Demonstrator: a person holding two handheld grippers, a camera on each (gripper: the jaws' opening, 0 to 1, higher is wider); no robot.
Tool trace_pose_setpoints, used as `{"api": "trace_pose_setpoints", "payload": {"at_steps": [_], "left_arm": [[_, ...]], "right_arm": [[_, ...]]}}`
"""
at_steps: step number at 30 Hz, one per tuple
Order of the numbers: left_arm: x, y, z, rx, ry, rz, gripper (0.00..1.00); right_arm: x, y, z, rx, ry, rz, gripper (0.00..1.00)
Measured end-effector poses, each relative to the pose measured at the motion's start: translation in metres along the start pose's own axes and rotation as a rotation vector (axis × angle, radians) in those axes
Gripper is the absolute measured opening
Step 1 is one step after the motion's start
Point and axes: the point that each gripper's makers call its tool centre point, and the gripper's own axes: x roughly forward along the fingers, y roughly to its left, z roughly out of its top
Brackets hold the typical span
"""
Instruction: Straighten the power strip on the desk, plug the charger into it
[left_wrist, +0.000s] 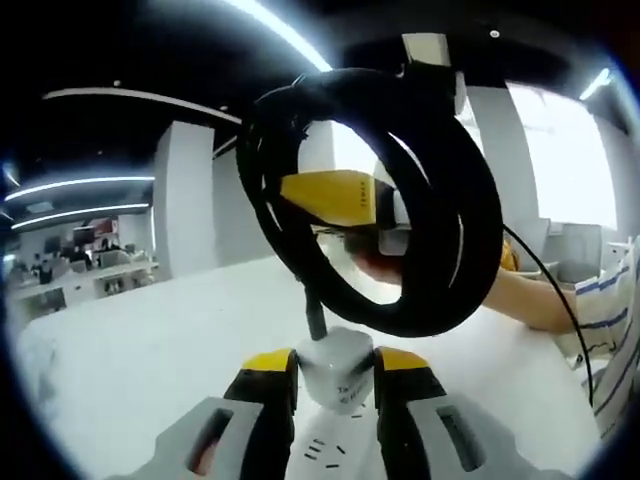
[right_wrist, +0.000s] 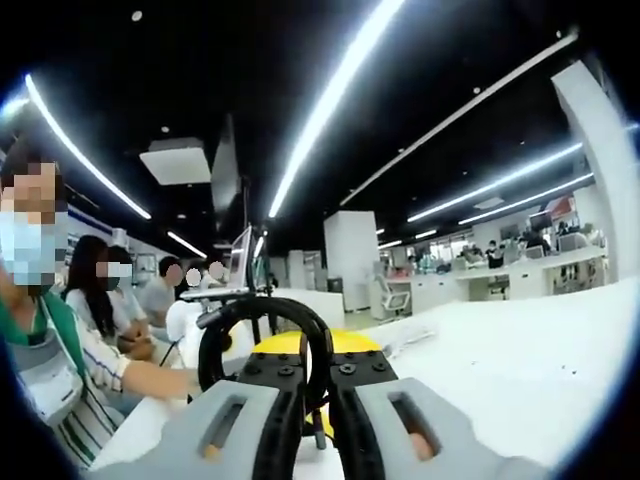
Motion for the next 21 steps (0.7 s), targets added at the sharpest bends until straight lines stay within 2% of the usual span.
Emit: {"api": "trace_pose_setpoints", "payload": {"at_steps": [6, 12, 21], "left_arm": [[-0.002, -0.0041, -0.0033, -0.024, -0.01, 0.023, 0.29], [-0.0031, -0.008, -0.0064, -0.03, -0.017, 0.07, 0.29], [-0.0038, -0.006, -0.0096, -0.048, -0.017, 0.119, 0.29]], "right_arm": [[0.0015, 0.0055, -0.0044, 0.007, -0.008, 0.0, 0.05], [0.0004, 0.0011, -0.0043, 0.03, -0.024, 0.003, 0.05], [0.0026, 0.0017, -0.0082, 0.067, -0.04, 0.014, 0.06]]}}
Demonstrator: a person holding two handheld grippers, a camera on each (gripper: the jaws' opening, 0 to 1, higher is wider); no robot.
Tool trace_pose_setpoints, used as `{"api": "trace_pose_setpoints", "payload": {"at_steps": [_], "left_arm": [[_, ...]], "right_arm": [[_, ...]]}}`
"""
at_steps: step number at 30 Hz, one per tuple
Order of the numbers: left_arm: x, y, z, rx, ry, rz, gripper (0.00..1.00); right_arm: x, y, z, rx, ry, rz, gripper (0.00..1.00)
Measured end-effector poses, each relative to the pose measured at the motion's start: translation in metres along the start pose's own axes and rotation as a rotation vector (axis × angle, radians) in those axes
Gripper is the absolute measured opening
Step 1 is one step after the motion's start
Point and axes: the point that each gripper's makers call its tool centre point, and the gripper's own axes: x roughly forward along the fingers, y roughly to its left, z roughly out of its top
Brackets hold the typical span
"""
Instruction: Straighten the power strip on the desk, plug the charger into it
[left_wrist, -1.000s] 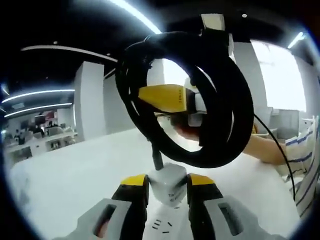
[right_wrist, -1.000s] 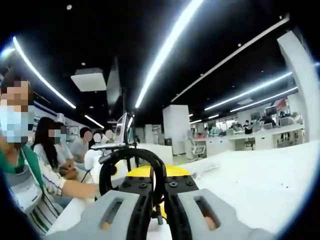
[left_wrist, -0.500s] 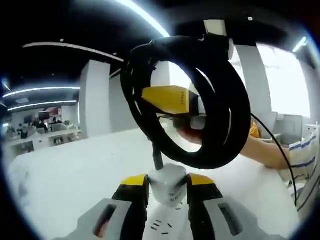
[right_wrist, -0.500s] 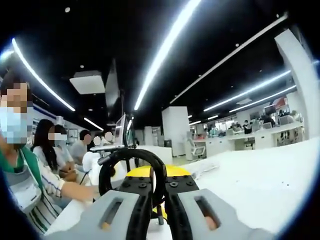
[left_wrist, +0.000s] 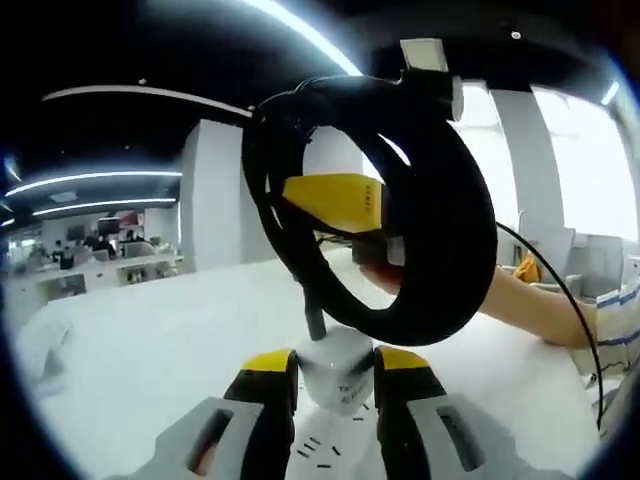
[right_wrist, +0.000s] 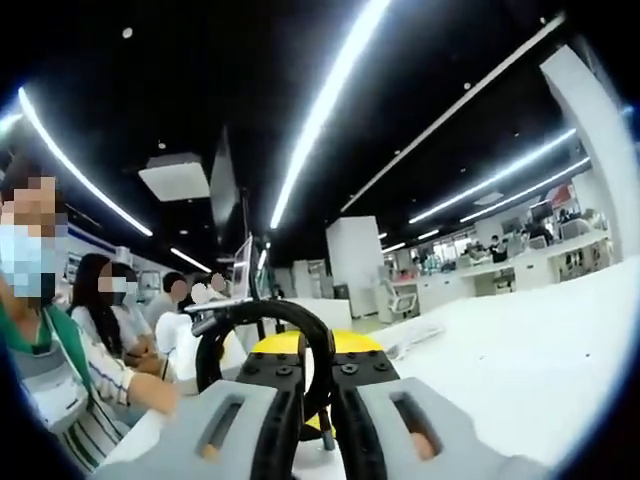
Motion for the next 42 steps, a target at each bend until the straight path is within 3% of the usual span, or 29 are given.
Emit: {"api": "trace_pose_setpoints", "payload": {"at_steps": [11, 17, 18, 19, 22, 30, 31, 33, 37, 42], "left_arm": [[0.001, 0.0, 0.0, 0.019, -0.017, 0.007, 0.29], [0.003, 0.0, 0.0, 0.028, -0.021, 0.043, 0.29], [0.003, 0.0, -0.002, 0.038, -0.006, 0.052, 0.29], [0.004, 0.0, 0.0, 0.041, -0.025, 0.062, 0.29], [0.0, 0.0, -0.002, 0.04, -0.011, 0.066, 0.28], [-0.001, -0.001, -0.002, 0.088, -0.021, 0.06, 0.28], [-0.002, -0.001, -0.009, 0.111, 0.017, 0.058, 0.28], [0.002, -0.001, -0.007, 0.158, -0.008, 0.066, 0.27], [0.003, 0.0, -0.007, 0.109, -0.003, 0.055, 0.27], [0.002, -0.002, -0.008, 0.117, -0.006, 0.044, 0.26]], "right_arm": [[-0.003, 0.0, 0.001, -0.036, 0.028, -0.018, 0.07], [-0.004, 0.001, 0.0, -0.048, 0.045, -0.019, 0.07], [-0.006, 0.0, -0.004, -0.051, 0.072, -0.02, 0.07], [-0.006, 0.0, -0.003, -0.046, 0.055, -0.018, 0.07], [-0.007, 0.001, -0.003, -0.031, 0.052, -0.016, 0.07], [-0.012, 0.005, -0.001, -0.041, 0.078, -0.004, 0.08], [-0.014, 0.006, -0.009, -0.049, 0.131, -0.003, 0.08], [-0.014, 0.005, -0.006, -0.065, 0.122, -0.013, 0.09], [-0.017, 0.006, -0.005, -0.092, 0.141, -0.007, 0.1], [-0.018, 0.016, -0.012, -0.19, 0.239, 0.008, 0.11]]}}
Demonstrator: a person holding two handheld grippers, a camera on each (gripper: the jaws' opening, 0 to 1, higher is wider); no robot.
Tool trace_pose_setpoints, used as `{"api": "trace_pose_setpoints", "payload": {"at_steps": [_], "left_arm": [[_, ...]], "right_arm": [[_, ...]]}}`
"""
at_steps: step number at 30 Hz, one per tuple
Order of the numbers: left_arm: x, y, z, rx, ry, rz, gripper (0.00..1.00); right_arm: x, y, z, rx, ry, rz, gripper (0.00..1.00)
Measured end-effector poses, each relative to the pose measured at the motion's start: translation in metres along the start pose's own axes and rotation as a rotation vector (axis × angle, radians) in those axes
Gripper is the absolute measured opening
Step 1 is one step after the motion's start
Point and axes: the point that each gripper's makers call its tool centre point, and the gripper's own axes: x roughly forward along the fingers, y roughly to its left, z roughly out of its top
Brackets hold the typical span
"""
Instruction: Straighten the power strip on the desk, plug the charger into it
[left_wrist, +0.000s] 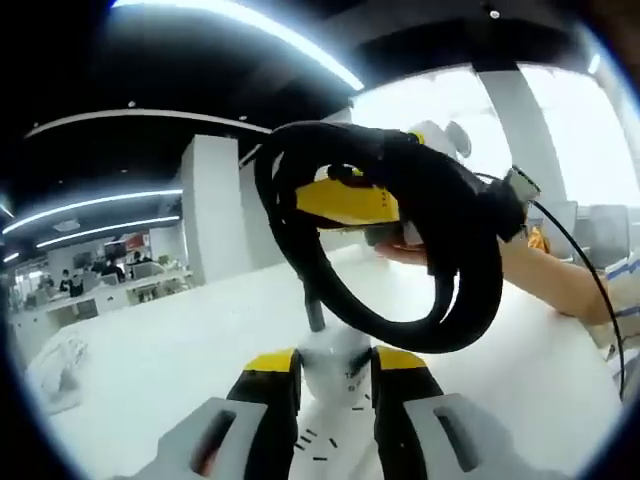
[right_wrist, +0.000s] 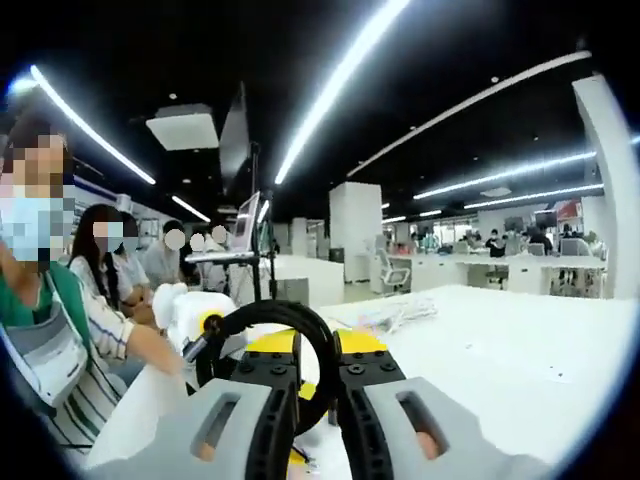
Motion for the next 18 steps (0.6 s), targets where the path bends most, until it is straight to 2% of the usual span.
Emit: {"api": "trace_pose_setpoints", "payload": {"at_steps": [5, 10, 14, 18], "left_arm": [[-0.001, -0.001, -0.001, 0.025, 0.009, -0.019, 0.26], [-0.003, -0.003, -0.003, 0.063, 0.019, -0.028, 0.26], [-0.006, -0.003, -0.005, 0.08, 0.028, -0.053, 0.24], [-0.009, -0.002, -0.02, 0.089, 0.078, -0.075, 0.22]], "right_arm": [[0.0, 0.004, -0.011, -0.1, 0.121, -0.005, 0.17], [0.001, 0.008, -0.011, -0.166, 0.169, -0.003, 0.16], [-0.002, 0.007, -0.013, -0.175, 0.202, 0.001, 0.16], [-0.008, 0.004, -0.016, -0.223, 0.262, -0.018, 0.17]]}}
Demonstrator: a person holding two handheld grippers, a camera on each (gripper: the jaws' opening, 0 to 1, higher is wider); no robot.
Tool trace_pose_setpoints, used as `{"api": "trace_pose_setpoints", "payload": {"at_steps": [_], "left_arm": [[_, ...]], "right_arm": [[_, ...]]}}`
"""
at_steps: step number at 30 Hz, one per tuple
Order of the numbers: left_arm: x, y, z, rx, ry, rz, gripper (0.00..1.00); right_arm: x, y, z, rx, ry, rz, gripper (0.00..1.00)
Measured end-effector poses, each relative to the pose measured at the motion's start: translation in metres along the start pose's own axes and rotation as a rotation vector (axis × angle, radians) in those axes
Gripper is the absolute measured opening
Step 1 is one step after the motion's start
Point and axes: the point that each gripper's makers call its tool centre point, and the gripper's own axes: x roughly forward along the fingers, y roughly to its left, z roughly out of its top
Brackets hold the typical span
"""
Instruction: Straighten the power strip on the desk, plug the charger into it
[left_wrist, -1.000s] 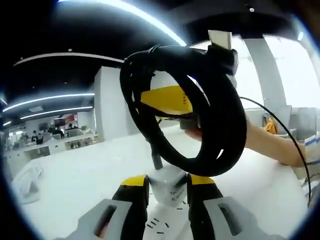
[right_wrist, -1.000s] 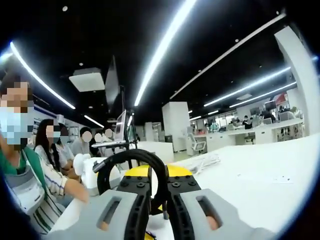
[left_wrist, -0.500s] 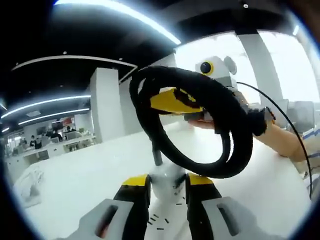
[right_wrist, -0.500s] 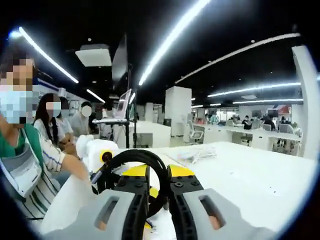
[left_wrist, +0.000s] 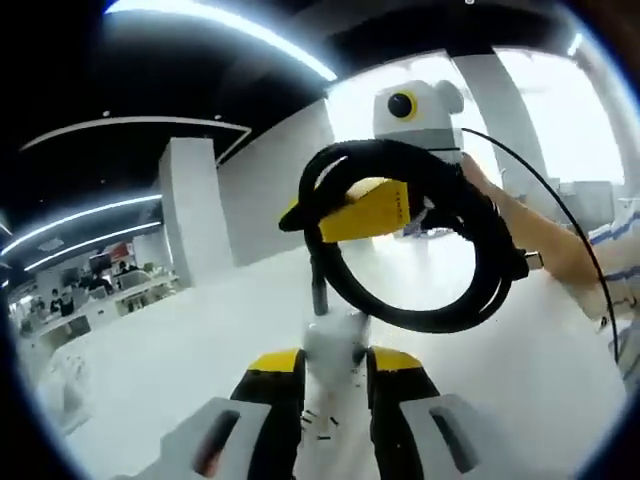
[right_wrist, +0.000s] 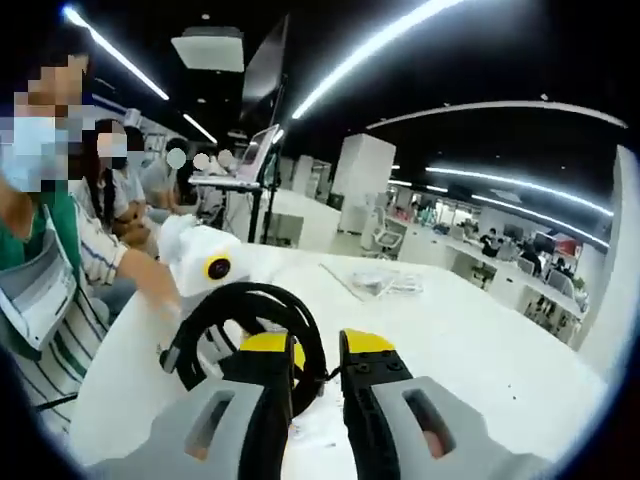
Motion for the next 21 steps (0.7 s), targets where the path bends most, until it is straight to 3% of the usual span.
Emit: {"api": "trace_pose_setpoints", "payload": {"at_steps": [3, 5, 7, 15, 21], "left_arm": [[-0.002, -0.001, -0.003, 0.021, 0.023, 0.003, 0.2], [-0.003, -0.001, -0.007, 0.056, 0.052, 0.0, 0.12], [-0.003, 0.0, -0.008, 0.04, 0.051, 0.001, 0.08], [-0.009, -0.001, 0.003, -0.014, 0.011, -0.024, 0.08], [-0.013, -0.001, 0.004, 0.014, 0.01, -0.028, 0.1]], "right_arm": [[0.001, 0.004, -0.003, -0.01, 0.034, 0.016, 0.16], [0.002, 0.004, -0.006, -0.023, 0.067, 0.026, 0.16], [0.002, 0.003, -0.008, -0.043, 0.101, 0.027, 0.17], [0.002, 0.002, -0.011, -0.081, 0.201, 0.039, 0.19], [0.002, 0.002, -0.016, -0.119, 0.265, 0.038, 0.24]]}}
